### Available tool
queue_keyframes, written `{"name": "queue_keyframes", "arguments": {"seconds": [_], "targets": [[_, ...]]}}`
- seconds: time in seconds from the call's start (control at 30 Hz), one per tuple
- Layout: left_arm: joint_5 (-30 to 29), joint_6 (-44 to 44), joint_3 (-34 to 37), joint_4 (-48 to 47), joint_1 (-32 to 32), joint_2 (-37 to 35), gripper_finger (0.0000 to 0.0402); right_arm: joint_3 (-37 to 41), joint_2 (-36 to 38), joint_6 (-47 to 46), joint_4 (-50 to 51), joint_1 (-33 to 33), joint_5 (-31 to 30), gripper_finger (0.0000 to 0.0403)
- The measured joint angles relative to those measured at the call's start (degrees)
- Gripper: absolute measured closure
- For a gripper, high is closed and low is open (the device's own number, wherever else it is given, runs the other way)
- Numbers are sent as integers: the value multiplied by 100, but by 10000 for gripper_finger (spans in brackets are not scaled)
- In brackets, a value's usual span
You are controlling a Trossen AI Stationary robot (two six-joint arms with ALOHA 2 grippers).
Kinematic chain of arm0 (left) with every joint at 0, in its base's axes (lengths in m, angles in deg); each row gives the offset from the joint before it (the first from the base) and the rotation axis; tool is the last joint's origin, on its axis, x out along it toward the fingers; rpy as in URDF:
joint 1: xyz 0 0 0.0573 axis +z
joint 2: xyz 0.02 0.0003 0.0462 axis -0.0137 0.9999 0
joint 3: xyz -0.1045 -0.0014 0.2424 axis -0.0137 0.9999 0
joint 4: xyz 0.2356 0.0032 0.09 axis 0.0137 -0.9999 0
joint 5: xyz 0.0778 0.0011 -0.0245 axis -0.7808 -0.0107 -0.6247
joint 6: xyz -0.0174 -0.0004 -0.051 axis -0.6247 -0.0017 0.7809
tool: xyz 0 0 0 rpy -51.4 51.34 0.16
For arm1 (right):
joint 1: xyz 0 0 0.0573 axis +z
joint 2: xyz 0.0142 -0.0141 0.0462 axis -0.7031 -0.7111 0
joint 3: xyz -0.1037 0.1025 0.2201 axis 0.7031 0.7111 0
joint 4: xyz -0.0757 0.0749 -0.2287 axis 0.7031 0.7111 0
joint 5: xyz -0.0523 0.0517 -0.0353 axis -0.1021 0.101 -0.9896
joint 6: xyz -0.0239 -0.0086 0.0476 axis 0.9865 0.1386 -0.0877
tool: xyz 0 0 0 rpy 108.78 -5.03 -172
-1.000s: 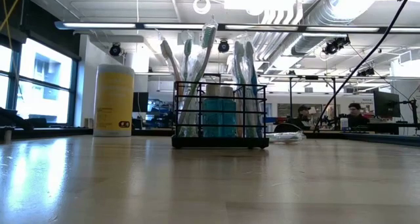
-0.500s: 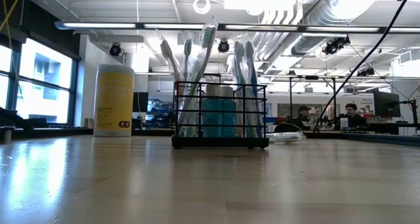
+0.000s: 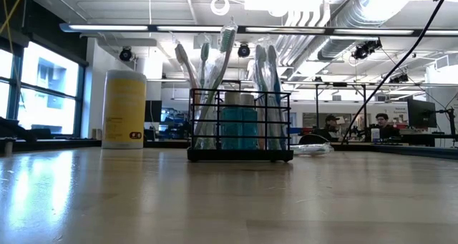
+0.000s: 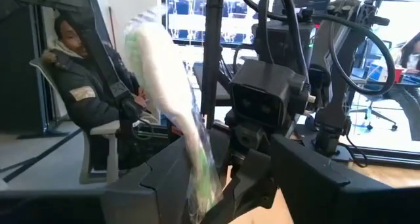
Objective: Pick & Place toothbrushing station
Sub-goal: Put the green toothbrush into the wire organizer
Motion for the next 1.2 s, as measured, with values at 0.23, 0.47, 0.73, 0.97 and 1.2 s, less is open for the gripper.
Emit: {"name": "queue_keyframes", "arguments": {"seconds": [0.23,0.47,0.73,0.97,1.2], "targets": [[-2,19,-1,-67,0,2,366,0,0,291,80,14,228,321],[-114,81,1,-100,0,2,358,0,1,327,132,13,421,388],[-401,146,2,-58,-2,4,334,0,4,242,398,204,63,390],[-778,252,2,-59,0,4,233,0,20,-460,1359,641,-1656,390],[-861,301,2,-100,-2,4,173,0,391,-1672,3226,690,-3287,390]]}}
